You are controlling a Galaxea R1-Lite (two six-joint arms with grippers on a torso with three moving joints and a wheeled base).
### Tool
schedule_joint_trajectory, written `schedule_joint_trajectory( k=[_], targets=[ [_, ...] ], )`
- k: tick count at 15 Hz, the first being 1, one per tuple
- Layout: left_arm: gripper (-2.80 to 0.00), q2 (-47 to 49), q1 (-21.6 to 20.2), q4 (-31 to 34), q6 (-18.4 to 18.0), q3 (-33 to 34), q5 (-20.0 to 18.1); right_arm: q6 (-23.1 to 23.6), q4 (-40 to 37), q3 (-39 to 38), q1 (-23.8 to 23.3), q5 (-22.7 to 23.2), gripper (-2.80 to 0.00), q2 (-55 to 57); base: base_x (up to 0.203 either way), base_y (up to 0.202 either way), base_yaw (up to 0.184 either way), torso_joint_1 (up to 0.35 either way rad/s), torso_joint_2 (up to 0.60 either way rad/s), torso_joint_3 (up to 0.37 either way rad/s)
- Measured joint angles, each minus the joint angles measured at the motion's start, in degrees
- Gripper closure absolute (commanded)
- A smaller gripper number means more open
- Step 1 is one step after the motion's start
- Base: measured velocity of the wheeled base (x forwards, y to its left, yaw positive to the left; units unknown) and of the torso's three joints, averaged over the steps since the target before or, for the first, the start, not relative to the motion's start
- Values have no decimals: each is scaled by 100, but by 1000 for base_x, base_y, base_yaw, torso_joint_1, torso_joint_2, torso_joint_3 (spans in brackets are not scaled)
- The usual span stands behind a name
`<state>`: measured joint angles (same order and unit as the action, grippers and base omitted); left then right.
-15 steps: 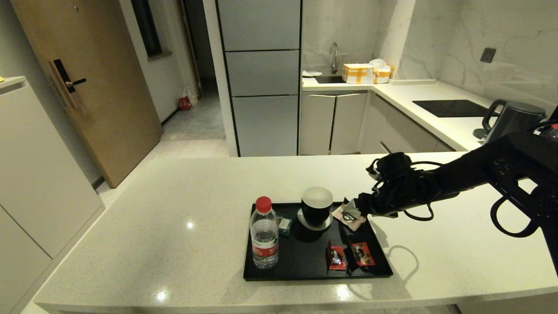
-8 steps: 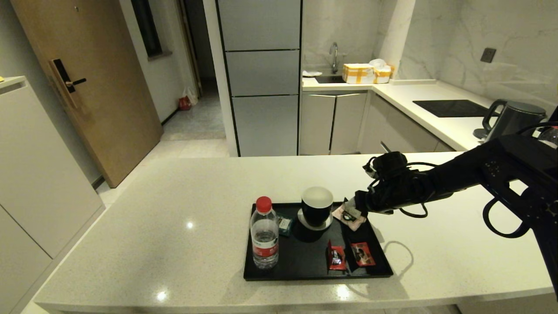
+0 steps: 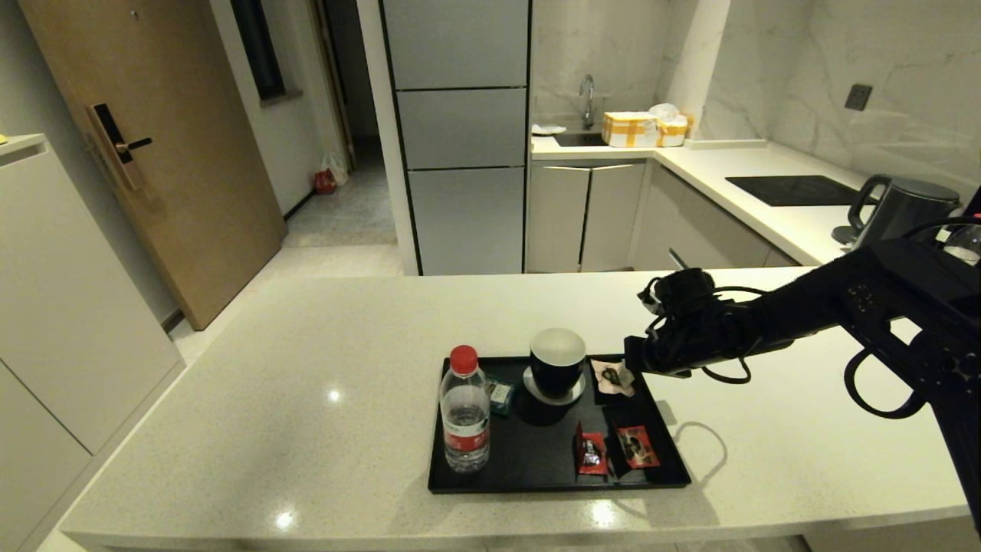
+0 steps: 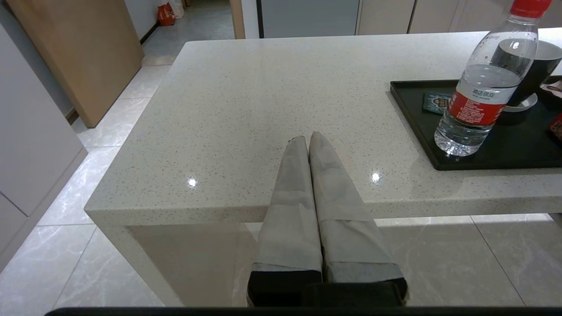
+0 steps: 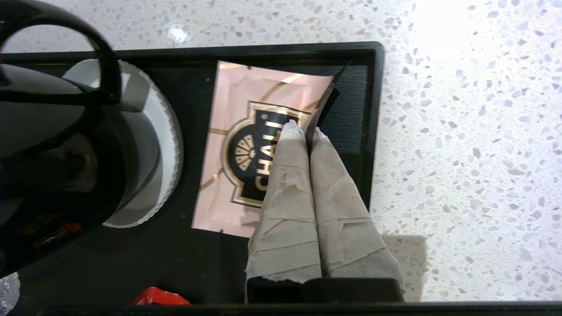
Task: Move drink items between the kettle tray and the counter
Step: Pick up the tea bag, then place it on the right
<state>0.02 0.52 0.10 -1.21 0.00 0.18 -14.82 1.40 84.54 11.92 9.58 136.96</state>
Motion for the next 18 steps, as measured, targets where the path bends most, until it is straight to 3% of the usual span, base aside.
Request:
schedule_joint_trajectory(
  k=[5, 8, 11, 15, 18],
  targets=[
    [0, 0, 0, 0, 0, 0, 0, -75, -75, -54, 1, -13, 0, -144, 0, 0, 0, 0, 0, 0],
    [0, 0, 0, -2, 0, 0, -2, -485, -337, -95, -43, -35, 0, -711, 0, 0, 0, 0, 0, 0],
    [0, 0, 0, -2, 0, 0, -2, -611, -843, -289, -280, -141, 0, -1528, 0, 0, 0, 0, 0, 0],
    [0, 0, 0, 0, -2, 0, -2, -618, -1173, -1532, -986, -711, 0, -2726, 0, 0, 0, 0, 0, 0],
    [0, 0, 0, 0, 0, 0, -2, -617, -1179, -2508, -1677, -859, 0, -3277, 0, 0, 0, 0, 0, 0]
  ],
)
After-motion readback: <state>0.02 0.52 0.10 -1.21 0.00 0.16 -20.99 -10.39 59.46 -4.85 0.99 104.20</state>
